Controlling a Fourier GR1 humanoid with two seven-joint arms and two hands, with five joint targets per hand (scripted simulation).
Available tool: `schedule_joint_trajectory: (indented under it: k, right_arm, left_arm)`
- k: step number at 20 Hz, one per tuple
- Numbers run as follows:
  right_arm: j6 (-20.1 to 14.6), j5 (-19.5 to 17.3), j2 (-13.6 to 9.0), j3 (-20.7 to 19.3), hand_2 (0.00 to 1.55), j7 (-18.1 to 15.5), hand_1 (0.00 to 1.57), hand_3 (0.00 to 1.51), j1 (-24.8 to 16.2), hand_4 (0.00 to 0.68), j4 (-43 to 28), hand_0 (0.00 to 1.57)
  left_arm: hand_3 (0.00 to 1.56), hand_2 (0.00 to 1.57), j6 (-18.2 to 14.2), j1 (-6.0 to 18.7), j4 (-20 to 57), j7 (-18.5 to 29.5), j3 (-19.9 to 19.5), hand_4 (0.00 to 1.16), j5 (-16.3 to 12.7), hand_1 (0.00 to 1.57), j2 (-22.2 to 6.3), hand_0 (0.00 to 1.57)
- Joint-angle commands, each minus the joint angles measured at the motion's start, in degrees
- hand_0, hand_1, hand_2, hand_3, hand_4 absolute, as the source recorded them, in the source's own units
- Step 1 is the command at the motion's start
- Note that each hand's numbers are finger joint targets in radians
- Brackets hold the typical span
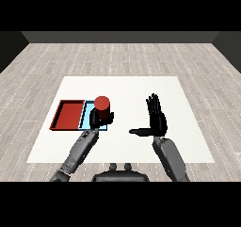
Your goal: Pick the red can and put it in the red box
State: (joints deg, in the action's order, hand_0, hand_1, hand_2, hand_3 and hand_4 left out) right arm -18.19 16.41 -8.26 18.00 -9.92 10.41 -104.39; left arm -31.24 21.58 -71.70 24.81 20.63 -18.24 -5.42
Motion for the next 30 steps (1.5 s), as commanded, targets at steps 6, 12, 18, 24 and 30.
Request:
schedule_joint_trajectory:
  k: [6,12,18,24,30]
  right_arm:
    - [2.48,2.07,-3.3,-5.58,0.0,-2.65,0.0,0.0,-12.19,0.0,-4.22,0.0]
    - [7.53,3.43,-3.56,-7.38,0.0,-9.18,0.0,0.0,-17.66,0.0,0.45,0.0]
    - [6.88,4.78,-4.38,-9.38,0.0,-4.37,0.0,0.0,-13.57,0.0,1.7,0.0]
    - [8.54,4.77,-2.28,-10.4,0.0,-9.05,0.0,0.0,-9.62,0.0,8.86,0.0]
    - [9.43,4.09,-3.03,-11.82,0.0,-10.39,0.0,0.0,-8.64,0.0,13.21,0.0]
  left_arm:
    - [1.49,1.57,-2.79,1.1,-7.16,-11.49,-6.95,1.12,3.42,1.57,-12.4,1.57]
    - [1.47,1.54,0.28,0.29,4.36,-11.05,-10.52,1.13,6.75,1.57,-20.07,1.57]
    - [1.49,1.56,6.8,2.87,23.22,-15.0,-13.36,1.06,7.52,1.57,-27.19,1.57]
    - [1.36,1.43,5.89,10.72,44.15,-20.59,-11.56,0.97,12.85,1.51,-26.24,1.51]
    - [0.0,0.32,7.23,15.37,58.76,-22.15,-10.43,0.71,15.95,0.0,-22.45,0.0]
